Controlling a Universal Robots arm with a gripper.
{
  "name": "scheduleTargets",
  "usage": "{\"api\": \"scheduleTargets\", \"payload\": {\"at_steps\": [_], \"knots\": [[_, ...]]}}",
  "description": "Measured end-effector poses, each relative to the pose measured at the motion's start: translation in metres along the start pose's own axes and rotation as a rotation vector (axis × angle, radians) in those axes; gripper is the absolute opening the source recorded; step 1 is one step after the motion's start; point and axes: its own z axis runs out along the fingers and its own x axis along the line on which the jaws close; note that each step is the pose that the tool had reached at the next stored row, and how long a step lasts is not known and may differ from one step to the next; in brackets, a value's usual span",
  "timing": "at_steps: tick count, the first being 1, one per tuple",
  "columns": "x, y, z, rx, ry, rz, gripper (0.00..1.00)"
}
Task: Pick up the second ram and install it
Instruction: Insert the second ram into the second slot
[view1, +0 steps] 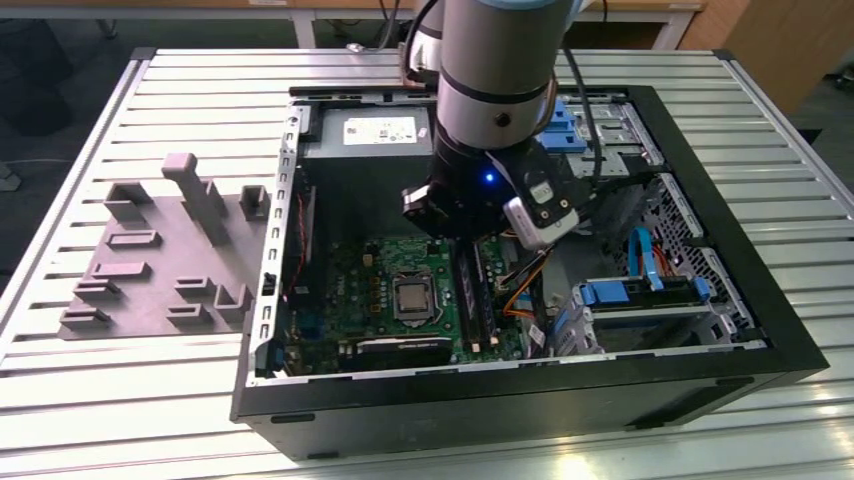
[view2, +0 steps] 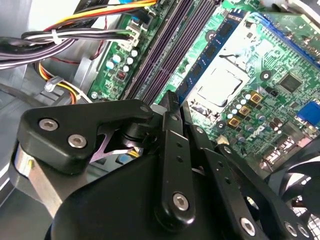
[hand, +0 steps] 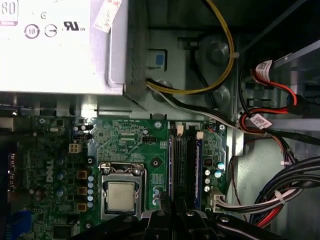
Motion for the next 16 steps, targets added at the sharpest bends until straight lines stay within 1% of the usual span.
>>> {"api": "scheduleTargets", "payload": {"at_steps": [6,16], "knots": [[-0.0002,-0.0019,0.0012,-0.0002,0.0011,0.000,0.14],[-0.0006,-0.0022,0.0014,-0.0002,0.0012,0.000,0.14]]}}
